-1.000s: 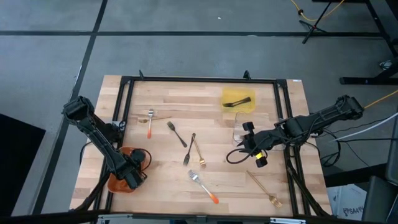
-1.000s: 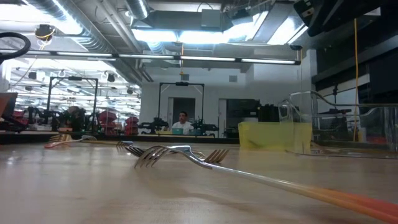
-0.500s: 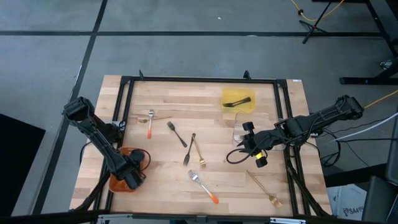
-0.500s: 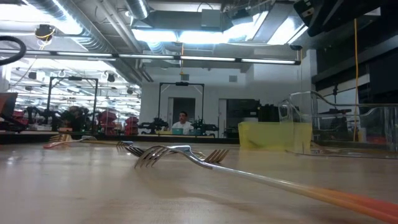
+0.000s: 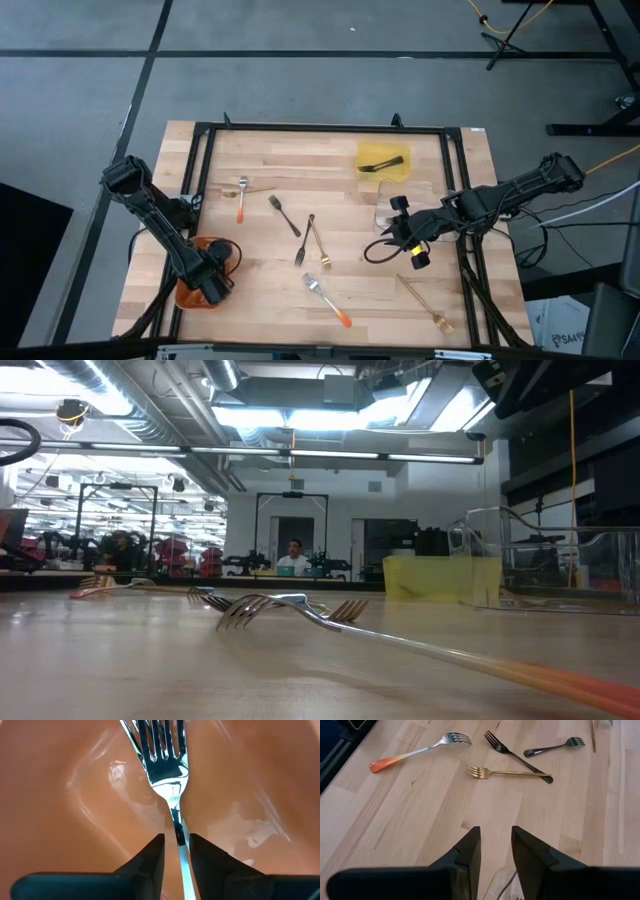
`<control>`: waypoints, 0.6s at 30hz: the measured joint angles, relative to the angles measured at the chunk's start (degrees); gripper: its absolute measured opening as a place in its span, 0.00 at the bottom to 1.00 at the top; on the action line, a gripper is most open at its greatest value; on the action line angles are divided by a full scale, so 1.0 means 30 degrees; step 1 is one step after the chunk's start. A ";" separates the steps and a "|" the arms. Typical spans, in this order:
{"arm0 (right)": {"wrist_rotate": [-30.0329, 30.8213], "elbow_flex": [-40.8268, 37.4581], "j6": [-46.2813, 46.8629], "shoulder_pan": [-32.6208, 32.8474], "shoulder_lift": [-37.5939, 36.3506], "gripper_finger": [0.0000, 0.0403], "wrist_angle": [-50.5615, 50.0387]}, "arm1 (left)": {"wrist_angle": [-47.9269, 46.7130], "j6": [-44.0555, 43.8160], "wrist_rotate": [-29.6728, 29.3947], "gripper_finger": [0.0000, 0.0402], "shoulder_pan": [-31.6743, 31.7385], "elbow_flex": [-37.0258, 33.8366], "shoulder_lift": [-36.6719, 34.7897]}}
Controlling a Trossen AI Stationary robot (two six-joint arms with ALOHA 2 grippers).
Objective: Sort silverware by color (type)
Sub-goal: Put the gold fork into the transparent bin
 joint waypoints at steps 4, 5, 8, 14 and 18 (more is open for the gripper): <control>0.0000 0.0000 0.0000 0.0000 0.0000 0.25 0.0000 | -0.0087 0.0234 -0.0016 0.21 0.0007 0.0314 -0.0029; -0.0018 0.0000 0.0000 0.0000 0.0000 0.25 0.0000 | -0.0087 0.0476 -0.0039 0.21 0.0007 0.0462 -0.0029; -0.0824 0.0000 -0.0015 0.0000 0.0000 0.25 0.0000 | -0.0255 0.0953 -0.0106 0.21 0.0007 0.1098 -0.0029; -0.2898 0.0000 -0.0157 0.0007 0.0000 0.25 -0.0007 | -0.0828 0.1095 -0.0255 0.21 0.0015 0.2437 -0.0036; -0.3722 0.0000 -0.0473 0.0007 0.0000 0.25 -0.0007 | -0.2192 0.1107 -0.0538 0.21 -0.0036 0.3451 -0.0044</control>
